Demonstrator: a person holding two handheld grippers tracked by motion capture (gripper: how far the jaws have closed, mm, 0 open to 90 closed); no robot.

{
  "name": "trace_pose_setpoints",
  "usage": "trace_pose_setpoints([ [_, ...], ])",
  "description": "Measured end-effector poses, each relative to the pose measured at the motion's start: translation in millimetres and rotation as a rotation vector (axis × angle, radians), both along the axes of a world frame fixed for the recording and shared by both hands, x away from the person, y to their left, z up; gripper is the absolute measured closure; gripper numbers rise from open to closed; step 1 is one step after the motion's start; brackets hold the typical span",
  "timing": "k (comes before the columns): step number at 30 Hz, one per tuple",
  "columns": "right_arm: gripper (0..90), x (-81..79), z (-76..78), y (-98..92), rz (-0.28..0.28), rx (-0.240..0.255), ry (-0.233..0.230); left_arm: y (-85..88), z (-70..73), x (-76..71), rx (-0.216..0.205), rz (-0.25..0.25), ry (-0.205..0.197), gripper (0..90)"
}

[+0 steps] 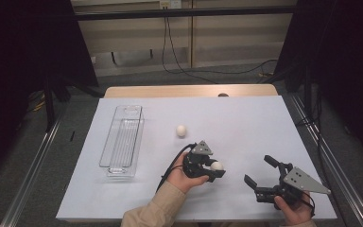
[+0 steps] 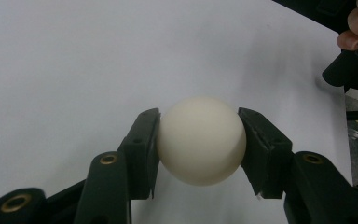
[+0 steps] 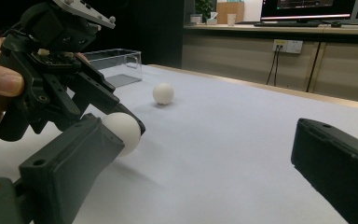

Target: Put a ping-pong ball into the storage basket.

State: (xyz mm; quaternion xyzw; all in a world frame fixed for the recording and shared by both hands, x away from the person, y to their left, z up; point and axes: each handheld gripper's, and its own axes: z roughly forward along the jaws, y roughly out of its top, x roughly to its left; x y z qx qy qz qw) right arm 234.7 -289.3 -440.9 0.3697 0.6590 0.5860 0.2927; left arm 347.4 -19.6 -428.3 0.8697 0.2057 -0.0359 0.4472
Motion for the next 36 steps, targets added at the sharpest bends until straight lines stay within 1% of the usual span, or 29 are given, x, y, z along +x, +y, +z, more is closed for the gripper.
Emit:
trace_pose_setpoints([
  [3, 2.3, -0.1, 0.0, 0.0, 0.002, -0.003, -0.001, 1.5, 0.6, 0.8, -0.002, 0.005, -0.002, 50.8],
  [12, 2.3, -0.3, 0.2, -0.1, -0.002, 0.000, -0.001, 5.8, 2.2, 2.8, -0.002, 0.021, 0.010, 50.8],
  [28, 2.3, -0.6, 0.3, 0.4, -0.002, 0.003, 0.000, 12.1, 3.5, 6.3, 0.007, 0.032, 0.010, 50.8],
  [36, 2.3, -0.6, 0.3, 0.8, 0.000, 0.003, 0.000, 16.5, 5.0, 8.3, 0.001, 0.048, 0.011, 50.8],
])
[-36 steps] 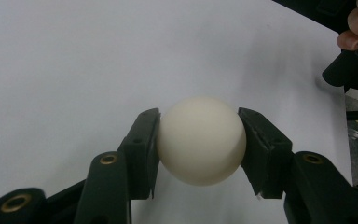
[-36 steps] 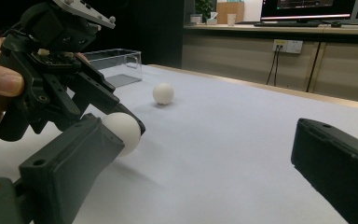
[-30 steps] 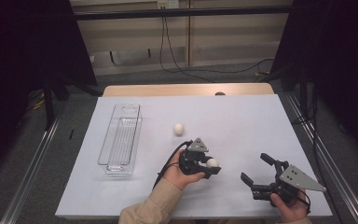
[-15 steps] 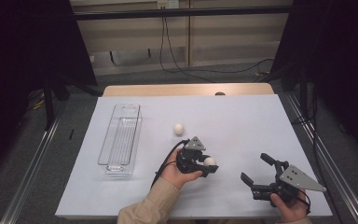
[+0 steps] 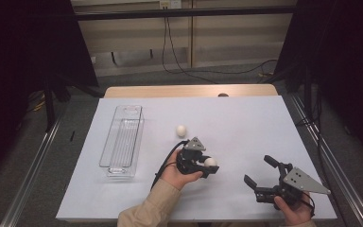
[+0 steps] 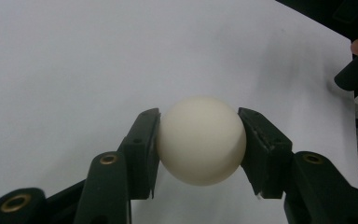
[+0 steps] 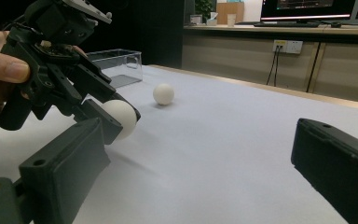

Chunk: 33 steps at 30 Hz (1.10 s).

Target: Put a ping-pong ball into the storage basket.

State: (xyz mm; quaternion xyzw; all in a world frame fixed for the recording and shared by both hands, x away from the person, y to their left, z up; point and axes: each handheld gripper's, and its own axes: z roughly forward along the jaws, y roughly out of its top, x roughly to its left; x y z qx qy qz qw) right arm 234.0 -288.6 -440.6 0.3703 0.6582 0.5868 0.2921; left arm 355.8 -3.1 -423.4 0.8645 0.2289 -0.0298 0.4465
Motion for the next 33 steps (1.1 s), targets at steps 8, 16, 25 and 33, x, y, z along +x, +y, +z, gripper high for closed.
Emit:
trace_pose_setpoints([
  [8, 2.4, -0.1, 0.1, 0.2, 0.000, 0.000, 0.000, 2.4, 0.8, 0.9, 0.000, 0.010, 0.005, 50.8],
  [16, 2.4, -0.2, 0.1, 0.2, 0.002, 0.000, 0.000, 5.6, 1.8, 2.4, -0.003, 0.017, 0.010, 50.8],
  [25, 2.4, -0.2, 0.1, 0.5, 0.003, -0.001, -0.001, 10.0, 4.4, 4.2, 0.001, 0.026, 0.004, 50.8],
  [33, 2.3, -0.2, 0.1, 0.7, 0.004, -0.002, -0.001, 15.2, 7.4, 6.5, -0.001, 0.038, -0.002, 50.8],
])
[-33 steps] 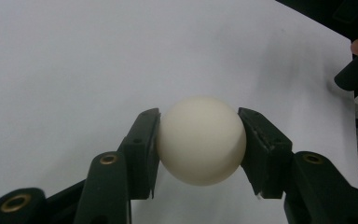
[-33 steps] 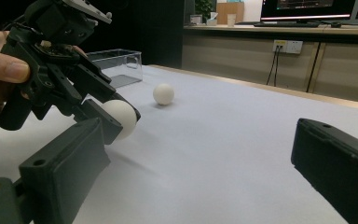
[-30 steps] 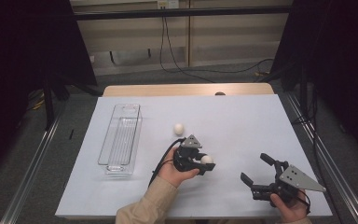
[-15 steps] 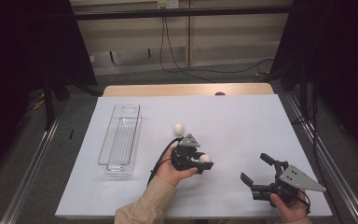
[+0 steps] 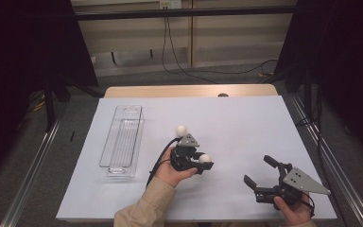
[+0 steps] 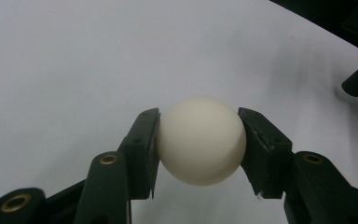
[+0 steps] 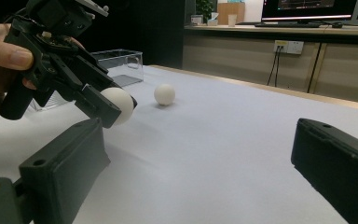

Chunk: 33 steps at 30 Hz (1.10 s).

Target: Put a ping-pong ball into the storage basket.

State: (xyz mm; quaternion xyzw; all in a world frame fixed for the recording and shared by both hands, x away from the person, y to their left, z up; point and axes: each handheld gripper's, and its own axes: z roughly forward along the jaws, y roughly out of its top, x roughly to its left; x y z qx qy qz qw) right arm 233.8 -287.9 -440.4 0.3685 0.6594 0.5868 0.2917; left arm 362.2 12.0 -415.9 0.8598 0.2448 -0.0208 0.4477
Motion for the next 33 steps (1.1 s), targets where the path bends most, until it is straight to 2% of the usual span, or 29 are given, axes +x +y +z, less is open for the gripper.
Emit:
trace_pose_setpoints([
  [33, 2.3, 0.2, -0.1, 0.2, 0.002, 0.002, 0.001, 13.7, 5.5, 5.9, 0.003, 0.039, -0.001, 50.8],
])
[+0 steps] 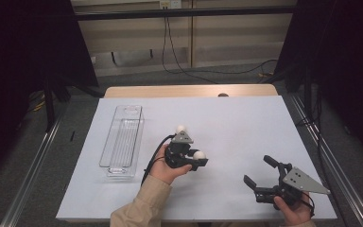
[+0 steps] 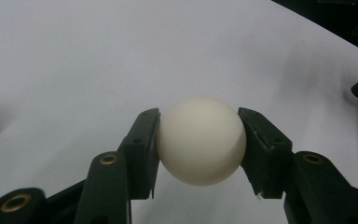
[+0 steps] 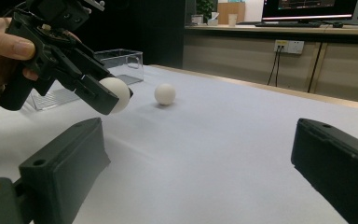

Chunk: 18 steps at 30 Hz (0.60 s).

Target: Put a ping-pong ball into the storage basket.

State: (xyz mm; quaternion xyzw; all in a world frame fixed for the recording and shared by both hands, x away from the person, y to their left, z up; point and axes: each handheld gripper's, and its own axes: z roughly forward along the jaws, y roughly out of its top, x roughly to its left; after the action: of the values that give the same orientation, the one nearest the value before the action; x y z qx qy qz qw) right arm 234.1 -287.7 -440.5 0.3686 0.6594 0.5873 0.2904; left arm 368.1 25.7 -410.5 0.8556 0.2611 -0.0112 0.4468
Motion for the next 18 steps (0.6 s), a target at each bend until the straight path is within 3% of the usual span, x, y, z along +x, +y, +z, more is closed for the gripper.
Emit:
trace_pose_setpoints([
  [18, 2.3, 0.1, -0.1, -0.1, 0.001, -0.002, -0.001, 7.4, 3.0, 2.7, -0.003, 0.022, -0.002, 50.8],
])
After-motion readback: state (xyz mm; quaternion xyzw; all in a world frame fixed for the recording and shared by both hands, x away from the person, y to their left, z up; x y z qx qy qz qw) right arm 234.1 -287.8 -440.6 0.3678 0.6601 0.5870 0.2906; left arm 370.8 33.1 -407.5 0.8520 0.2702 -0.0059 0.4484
